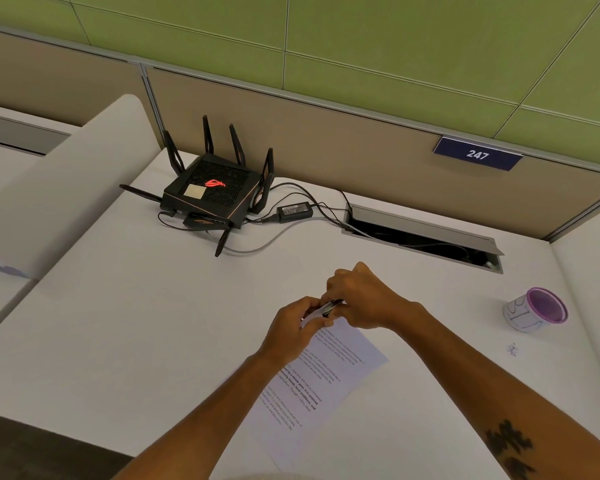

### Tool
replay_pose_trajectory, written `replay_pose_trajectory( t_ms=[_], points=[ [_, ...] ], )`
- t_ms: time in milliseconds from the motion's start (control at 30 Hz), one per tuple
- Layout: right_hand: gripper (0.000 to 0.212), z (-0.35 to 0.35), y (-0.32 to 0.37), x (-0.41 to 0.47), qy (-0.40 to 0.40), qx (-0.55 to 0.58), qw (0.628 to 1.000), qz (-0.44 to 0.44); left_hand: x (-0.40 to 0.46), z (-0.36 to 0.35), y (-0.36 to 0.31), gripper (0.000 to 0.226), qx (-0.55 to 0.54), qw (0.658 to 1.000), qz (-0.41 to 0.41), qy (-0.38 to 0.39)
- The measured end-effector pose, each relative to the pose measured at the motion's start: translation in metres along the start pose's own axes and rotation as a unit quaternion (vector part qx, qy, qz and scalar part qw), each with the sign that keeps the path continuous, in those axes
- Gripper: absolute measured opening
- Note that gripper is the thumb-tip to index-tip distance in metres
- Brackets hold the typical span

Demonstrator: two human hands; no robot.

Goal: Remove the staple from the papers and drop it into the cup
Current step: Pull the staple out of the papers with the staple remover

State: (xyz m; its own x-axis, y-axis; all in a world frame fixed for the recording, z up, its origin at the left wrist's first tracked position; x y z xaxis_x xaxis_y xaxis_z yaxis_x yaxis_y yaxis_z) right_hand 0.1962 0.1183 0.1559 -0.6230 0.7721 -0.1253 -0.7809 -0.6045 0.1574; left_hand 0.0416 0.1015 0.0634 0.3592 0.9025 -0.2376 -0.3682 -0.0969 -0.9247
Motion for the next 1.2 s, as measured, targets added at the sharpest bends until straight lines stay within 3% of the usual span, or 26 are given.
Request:
replay_pose_trajectory(
  t_ms=[267,367,467,600,667,800,867,933,1000,1133,1200],
  points=[
    [0.034,0.001,-0.011,-0.009,-0.006,0.048,0.998,-0.051,0.001,0.006,0.006,0.056,-0.011,1.0,0.012,0.001],
    [0.037,0.002,-0.025,-0.018,-0.029,0.096,0.988,-0.115,-0.003,0.012,0.006,0.045,-0.002,1.0,0.028,-0.004],
    [0.045,0.0,-0.037,-0.03,-0.104,0.212,0.953,-0.19,-0.006,0.016,0.006,0.025,-0.008,0.999,0.034,-0.023],
    [0.035,0.0,-0.027,-0.049,-0.223,0.374,0.861,-0.263,-0.007,0.02,0.002,0.017,-0.031,0.998,0.043,-0.039],
    [0.025,-0.009,-0.014,-0.058,-0.27,0.467,0.784,-0.306,-0.008,0.021,-0.002,0.015,-0.039,0.997,0.053,-0.048],
    [0.03,-0.037,0.02,-0.066,-0.333,0.646,0.607,-0.321,-0.006,0.022,-0.008,0.018,-0.047,0.993,0.074,-0.082],
    [0.025,-0.05,0.036,-0.067,-0.342,0.677,0.562,-0.331,-0.007,0.021,-0.012,0.018,-0.064,0.989,0.084,-0.104],
    [0.02,-0.06,0.051,-0.068,-0.33,0.647,0.594,-0.346,-0.01,0.021,-0.018,0.018,-0.087,0.984,0.091,-0.123],
    [0.033,-0.063,0.065,-0.067,-0.331,0.601,0.638,-0.35,-0.015,0.02,-0.023,0.018,-0.113,0.98,0.095,-0.131],
    [0.046,-0.054,0.086,-0.063,-0.359,0.527,0.685,-0.353,-0.024,0.013,-0.036,0.016,-0.195,0.968,0.096,-0.128],
    [0.048,-0.051,0.09,-0.061,-0.375,0.506,0.688,-0.361,-0.029,0.009,-0.041,0.017,-0.233,0.959,0.101,-0.123]
  ],
)
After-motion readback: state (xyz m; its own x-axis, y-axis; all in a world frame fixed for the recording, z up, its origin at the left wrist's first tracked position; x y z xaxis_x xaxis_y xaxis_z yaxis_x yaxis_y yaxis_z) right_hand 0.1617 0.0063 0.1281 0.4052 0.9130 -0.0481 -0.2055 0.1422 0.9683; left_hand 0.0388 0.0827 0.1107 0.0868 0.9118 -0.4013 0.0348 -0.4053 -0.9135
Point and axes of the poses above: each hand's wrist, its own x-axis towards the middle knuckle, its own z-axis out of the back of the hand, y = z × x, the point moved 4 cm from there along x, towards the middle knuckle, and after that the axes turned 8 degrees about z, right-handed, at the moved point
